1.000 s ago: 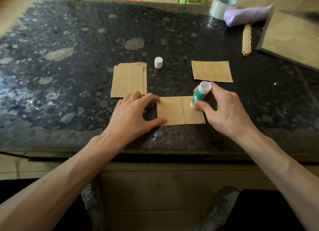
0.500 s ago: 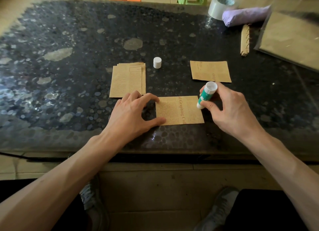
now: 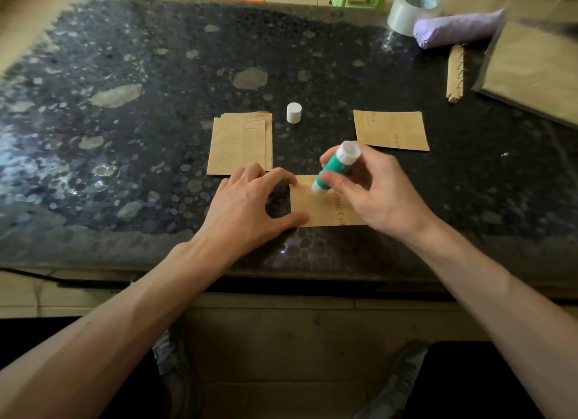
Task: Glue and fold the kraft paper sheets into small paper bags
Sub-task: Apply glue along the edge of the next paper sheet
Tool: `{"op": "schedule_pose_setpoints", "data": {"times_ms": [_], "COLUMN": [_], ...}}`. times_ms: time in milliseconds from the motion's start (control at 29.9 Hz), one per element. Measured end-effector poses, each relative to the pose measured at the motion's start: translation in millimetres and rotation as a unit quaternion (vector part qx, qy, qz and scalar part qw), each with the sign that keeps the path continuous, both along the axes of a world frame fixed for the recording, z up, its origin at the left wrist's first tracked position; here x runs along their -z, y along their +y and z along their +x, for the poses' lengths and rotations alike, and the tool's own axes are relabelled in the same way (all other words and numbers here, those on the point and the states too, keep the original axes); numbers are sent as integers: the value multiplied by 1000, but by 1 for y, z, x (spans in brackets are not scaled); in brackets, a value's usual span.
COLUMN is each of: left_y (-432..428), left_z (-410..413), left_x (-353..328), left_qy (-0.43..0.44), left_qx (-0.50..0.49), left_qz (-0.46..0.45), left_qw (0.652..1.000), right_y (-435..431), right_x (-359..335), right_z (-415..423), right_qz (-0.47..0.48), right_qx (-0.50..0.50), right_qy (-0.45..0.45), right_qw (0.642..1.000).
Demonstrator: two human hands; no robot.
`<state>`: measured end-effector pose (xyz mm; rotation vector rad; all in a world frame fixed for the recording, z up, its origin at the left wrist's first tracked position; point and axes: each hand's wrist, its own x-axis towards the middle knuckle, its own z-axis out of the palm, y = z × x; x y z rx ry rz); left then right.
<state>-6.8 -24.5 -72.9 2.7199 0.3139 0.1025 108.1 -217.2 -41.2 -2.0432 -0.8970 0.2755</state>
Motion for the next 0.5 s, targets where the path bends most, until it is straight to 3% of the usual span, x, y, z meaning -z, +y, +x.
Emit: {"op": "schedule_pose_setpoints", "data": {"times_ms": [501], "left_y": [1], "left_z": [0], "left_x": [2], "left_qy": [-7], "left_qx": [4], "left_qz": [9], "left_qw": [1000], "right_y": [22], "right_x": [6], "right_z": [-5], "right_qz": [-13], "right_qx": [-35], "right_qy": [-9], "right_qw": [999]}}
